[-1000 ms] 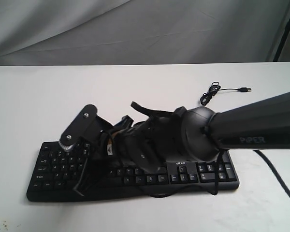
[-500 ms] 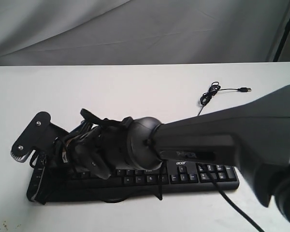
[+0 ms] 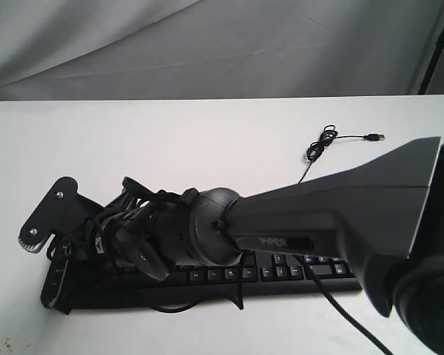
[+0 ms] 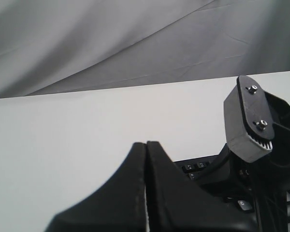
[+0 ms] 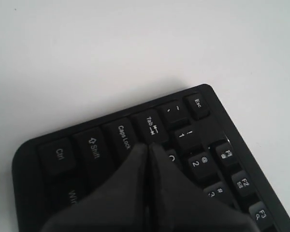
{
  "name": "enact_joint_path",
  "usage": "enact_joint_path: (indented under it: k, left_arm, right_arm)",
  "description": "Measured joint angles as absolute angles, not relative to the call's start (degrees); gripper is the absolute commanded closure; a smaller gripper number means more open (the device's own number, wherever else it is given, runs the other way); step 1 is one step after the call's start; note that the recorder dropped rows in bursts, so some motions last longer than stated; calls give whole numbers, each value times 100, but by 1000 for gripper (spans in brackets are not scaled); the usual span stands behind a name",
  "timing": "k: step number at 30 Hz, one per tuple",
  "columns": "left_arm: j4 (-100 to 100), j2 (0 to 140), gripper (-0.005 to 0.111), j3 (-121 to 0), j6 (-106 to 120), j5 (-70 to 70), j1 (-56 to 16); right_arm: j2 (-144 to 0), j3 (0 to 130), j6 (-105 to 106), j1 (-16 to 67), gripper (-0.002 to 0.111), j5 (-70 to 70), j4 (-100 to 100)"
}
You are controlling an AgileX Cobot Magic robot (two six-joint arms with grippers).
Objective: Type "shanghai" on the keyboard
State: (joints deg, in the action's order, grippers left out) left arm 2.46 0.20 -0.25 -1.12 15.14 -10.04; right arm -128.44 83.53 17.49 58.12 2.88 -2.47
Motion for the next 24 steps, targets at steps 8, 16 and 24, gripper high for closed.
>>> enact_joint_path:
  k: [8,16,24]
  left_arm:
    - [246,20,107,-25,-112,1514,-1004]
    - [246,20,107,-25,-112,1514,-1004]
    - [246,20,107,-25,-112,1514,-1004]
  right_arm:
    - [-12844,8353,1749,5812,108,255,-247]
    - [-12844,8353,1749,5812,108,255,-247]
    - [-12983,8365,1749,5812,108,244,-247]
